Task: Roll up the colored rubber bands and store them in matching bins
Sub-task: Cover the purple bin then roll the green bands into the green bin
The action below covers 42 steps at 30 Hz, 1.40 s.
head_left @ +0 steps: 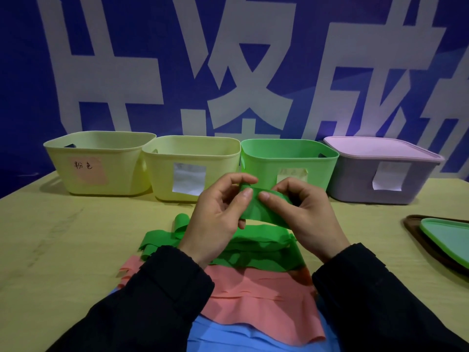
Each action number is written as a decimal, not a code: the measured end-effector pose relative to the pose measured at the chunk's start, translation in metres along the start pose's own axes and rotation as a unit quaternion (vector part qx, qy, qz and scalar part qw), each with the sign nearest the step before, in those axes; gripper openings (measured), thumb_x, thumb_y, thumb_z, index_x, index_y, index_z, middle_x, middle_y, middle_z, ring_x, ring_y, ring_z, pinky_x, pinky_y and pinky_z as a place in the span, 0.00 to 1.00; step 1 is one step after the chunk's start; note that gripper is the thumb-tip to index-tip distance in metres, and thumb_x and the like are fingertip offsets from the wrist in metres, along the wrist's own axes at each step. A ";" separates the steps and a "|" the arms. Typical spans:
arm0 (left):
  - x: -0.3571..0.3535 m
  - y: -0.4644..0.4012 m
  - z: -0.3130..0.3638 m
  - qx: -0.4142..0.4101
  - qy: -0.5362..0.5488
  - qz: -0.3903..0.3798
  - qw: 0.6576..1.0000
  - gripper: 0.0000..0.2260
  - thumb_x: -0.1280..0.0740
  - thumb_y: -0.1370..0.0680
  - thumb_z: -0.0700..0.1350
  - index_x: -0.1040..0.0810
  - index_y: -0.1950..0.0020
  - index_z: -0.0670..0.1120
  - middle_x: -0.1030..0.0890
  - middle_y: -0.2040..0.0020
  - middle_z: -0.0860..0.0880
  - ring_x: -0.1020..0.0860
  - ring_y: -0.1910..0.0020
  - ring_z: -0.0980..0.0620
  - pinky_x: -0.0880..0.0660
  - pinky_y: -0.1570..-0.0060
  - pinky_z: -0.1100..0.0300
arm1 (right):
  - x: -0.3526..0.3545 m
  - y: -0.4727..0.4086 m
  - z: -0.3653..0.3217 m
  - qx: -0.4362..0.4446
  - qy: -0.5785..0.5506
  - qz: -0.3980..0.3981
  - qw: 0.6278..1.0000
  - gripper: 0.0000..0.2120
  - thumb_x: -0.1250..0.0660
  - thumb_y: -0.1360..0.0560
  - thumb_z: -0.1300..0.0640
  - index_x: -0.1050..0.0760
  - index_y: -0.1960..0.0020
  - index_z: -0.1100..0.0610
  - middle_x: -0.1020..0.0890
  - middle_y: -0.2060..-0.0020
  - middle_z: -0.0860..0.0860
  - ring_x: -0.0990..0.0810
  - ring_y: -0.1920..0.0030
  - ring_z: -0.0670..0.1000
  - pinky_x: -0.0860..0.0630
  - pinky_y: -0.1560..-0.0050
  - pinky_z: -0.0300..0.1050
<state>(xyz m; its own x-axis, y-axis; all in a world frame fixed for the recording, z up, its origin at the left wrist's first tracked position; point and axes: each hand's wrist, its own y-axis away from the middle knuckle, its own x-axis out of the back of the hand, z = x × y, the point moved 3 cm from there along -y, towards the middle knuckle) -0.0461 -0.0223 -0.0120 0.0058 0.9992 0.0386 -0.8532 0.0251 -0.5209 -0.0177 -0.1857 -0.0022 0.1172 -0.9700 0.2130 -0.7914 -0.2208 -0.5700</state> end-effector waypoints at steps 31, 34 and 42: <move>0.011 -0.002 0.009 0.008 0.008 0.075 0.997 0.11 0.29 0.22 0.40 0.19 0.42 0.51 0.21 0.49 0.47 0.20 0.63 0.58 0.19 0.67 0.58 | 0.002 0.000 -0.005 -0.131 -0.211 -0.008 0.969 0.12 0.28 0.31 0.57 0.27 0.52 0.61 0.17 0.66 0.54 0.18 0.71 0.55 0.20 0.71 0.43; 0.010 -0.002 0.009 0.016 0.014 0.073 0.997 0.09 0.28 0.23 0.39 0.18 0.44 0.50 0.21 0.48 0.45 0.18 0.61 0.56 0.18 0.65 0.57 | 0.003 0.000 -0.002 -0.140 -0.225 0.000 0.964 0.11 0.27 0.32 0.58 0.26 0.53 0.60 0.18 0.65 0.54 0.21 0.75 0.54 0.23 0.74 0.41; 0.013 -0.001 0.010 0.007 0.001 0.118 0.993 0.09 0.27 0.24 0.38 0.16 0.46 0.47 0.18 0.47 0.44 0.18 0.63 0.57 0.18 0.67 0.57 | 0.005 0.000 -0.001 -0.137 -0.203 0.002 0.970 0.09 0.26 0.31 0.59 0.22 0.54 0.59 0.16 0.62 0.58 0.19 0.72 0.54 0.24 0.73 0.41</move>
<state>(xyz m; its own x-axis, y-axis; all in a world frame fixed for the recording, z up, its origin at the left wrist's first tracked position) -0.0504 -0.0094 -0.0029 -0.1937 0.9775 -0.0841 -0.8382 -0.2094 -0.5036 -0.0171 -0.1903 -0.0005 0.2964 -0.9433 -0.1495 -0.9156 -0.2361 -0.3254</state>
